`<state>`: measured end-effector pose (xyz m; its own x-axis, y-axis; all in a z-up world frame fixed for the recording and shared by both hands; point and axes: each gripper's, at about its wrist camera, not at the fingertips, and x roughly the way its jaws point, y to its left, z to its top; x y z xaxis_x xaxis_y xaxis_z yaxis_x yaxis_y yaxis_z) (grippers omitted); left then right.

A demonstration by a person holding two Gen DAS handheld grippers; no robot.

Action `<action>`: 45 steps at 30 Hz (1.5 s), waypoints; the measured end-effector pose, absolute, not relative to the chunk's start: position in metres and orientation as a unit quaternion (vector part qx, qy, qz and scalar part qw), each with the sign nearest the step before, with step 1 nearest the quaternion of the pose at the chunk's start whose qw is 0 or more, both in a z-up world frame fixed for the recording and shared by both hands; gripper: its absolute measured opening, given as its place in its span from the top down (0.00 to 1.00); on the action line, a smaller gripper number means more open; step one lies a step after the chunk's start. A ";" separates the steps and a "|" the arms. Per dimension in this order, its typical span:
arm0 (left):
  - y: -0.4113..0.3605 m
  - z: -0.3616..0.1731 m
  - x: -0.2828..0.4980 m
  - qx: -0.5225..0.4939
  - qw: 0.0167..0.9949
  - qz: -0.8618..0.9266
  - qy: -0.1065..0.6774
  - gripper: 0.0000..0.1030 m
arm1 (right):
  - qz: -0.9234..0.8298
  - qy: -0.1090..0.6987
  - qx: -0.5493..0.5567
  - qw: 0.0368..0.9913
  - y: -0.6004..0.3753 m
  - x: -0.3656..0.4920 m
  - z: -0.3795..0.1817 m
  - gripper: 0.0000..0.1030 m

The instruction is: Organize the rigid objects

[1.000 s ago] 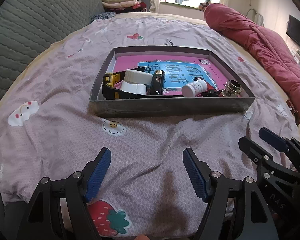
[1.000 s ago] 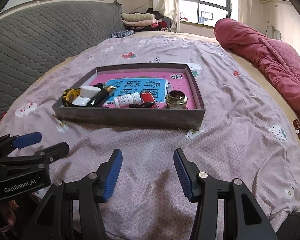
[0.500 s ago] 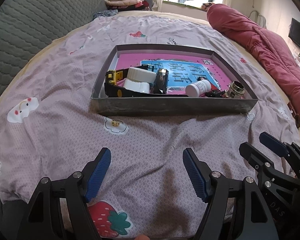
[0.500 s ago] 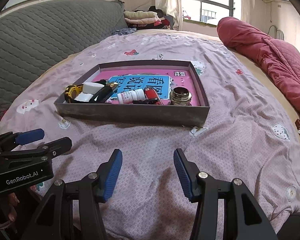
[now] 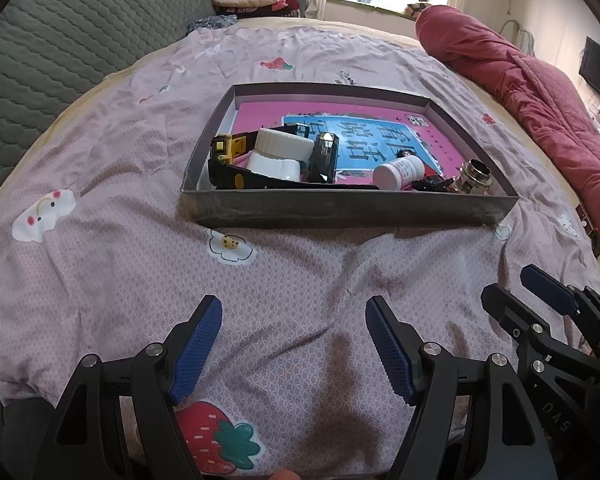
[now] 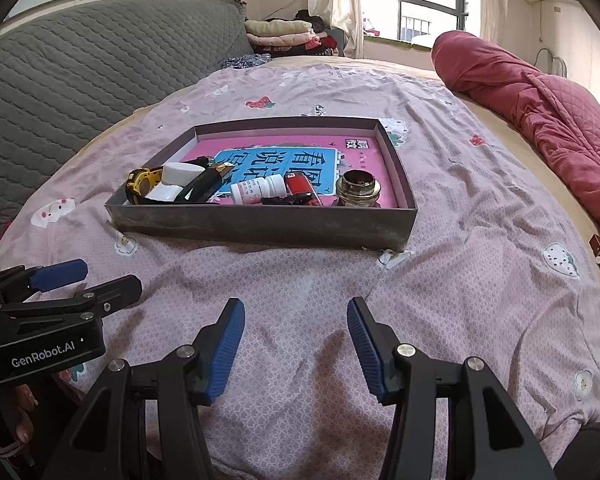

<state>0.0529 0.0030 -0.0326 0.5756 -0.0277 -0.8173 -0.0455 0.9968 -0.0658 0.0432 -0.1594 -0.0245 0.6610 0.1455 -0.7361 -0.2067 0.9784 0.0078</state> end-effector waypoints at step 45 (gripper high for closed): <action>0.003 -0.033 0.054 -0.036 0.885 0.008 0.464 0.27 | 0.096 0.401 -0.034 0.911 -0.161 0.043 -0.025 0.49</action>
<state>0.0540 0.0031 -0.0334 0.5700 -0.0187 -0.8214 -0.0480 0.9973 -0.0560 0.0432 -0.1610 -0.0246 0.6607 0.1475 -0.7360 -0.2018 0.9793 0.0151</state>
